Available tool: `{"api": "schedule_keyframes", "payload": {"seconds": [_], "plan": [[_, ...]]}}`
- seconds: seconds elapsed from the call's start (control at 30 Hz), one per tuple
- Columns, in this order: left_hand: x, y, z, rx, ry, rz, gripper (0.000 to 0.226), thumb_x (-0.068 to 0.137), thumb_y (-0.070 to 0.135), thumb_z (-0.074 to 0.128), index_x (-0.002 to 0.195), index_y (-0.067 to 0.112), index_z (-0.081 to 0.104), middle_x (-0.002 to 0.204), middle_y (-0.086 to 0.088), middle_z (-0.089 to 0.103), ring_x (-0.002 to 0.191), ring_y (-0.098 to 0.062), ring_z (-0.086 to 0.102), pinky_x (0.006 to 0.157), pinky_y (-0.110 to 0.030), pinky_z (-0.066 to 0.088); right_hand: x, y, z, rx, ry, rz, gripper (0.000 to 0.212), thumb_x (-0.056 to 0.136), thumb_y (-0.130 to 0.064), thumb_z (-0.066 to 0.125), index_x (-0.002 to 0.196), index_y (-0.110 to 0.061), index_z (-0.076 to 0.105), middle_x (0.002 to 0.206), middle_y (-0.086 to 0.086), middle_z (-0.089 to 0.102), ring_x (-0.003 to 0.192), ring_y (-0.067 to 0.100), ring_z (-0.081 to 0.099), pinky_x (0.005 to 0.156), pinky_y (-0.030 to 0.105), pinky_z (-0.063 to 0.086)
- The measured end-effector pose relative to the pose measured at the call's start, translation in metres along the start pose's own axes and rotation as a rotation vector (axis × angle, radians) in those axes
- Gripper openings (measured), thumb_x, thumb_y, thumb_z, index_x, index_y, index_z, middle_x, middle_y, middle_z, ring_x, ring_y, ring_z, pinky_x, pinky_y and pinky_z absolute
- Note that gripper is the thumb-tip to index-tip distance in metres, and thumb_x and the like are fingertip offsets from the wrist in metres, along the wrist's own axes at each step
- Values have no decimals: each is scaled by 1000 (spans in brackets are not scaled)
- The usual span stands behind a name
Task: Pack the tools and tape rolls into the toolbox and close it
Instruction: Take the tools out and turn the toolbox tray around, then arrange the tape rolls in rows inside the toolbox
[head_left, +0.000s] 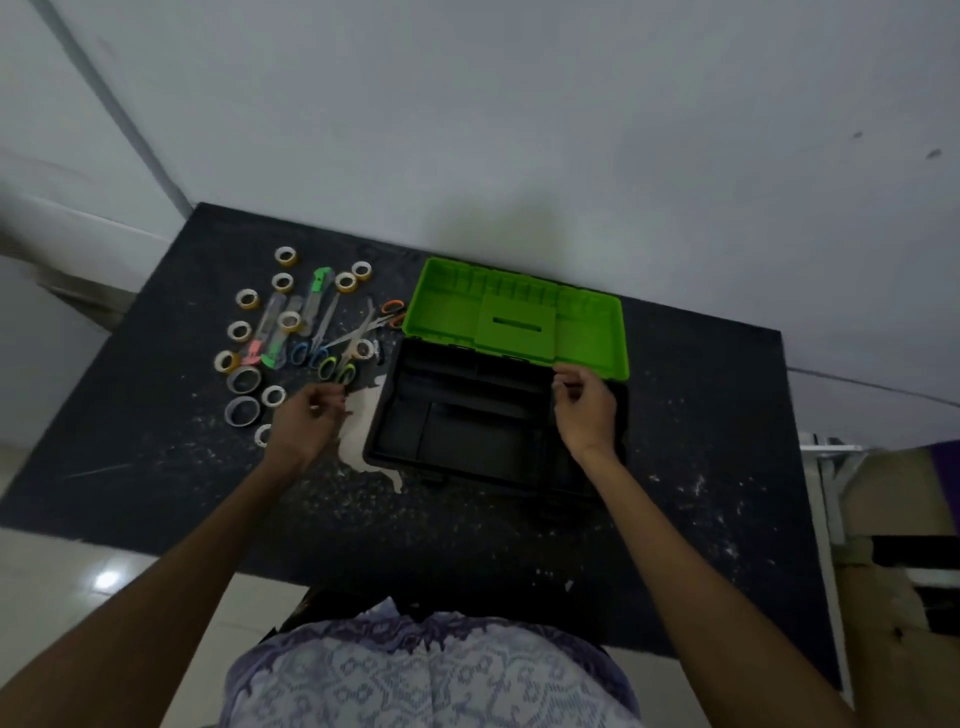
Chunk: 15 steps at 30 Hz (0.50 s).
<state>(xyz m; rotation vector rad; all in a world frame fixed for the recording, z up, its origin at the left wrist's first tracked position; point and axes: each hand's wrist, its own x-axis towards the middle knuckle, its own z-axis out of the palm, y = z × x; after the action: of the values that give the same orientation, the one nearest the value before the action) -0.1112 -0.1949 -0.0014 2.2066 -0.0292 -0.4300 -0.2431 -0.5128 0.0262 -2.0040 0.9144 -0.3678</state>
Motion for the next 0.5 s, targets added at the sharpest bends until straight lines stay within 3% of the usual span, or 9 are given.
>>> {"api": "schedule_keyframes", "payload": {"seconds": [0.17, 0.33, 0.43, 0.5], "plan": [[4, -32, -46, 90, -8, -26, 22, 91, 11, 60, 113, 10, 64, 104, -1, 68, 97, -18, 63, 90, -33, 47, -23, -57, 70, 15, -318, -185, 18, 94, -8, 59, 106, -15, 71, 98, -3, 68, 88, 6, 61, 77, 13, 44], [6, -62, -88, 84, -25, -79, 27, 88, 11, 64, 115, 9, 64, 110, -4, 68, 104, -16, 61, 93, -24, 39, -55, -99, 148, 17, -557, -225, 17, 96, -9, 58, 107, -14, 70, 104, 1, 68, 91, 9, 62, 79, 19, 50], [14, -81, -107, 81, -35, -93, 27, 88, 11, 65, 115, 11, 64, 110, -2, 68, 97, -10, 59, 91, -21, 39, -69, -115, 191, -40, -665, -222, 18, 98, -12, 56, 113, -13, 67, 112, 4, 66, 93, 13, 63, 73, 21, 48], [20, -91, -113, 100, -50, -90, 26, 89, 11, 63, 114, 15, 64, 113, -1, 68, 95, -9, 59, 90, -23, 41, -77, -119, 216, -98, -692, -231, 21, 98, -10, 56, 117, -13, 65, 116, 7, 62, 97, 17, 62, 79, 26, 49]]}}
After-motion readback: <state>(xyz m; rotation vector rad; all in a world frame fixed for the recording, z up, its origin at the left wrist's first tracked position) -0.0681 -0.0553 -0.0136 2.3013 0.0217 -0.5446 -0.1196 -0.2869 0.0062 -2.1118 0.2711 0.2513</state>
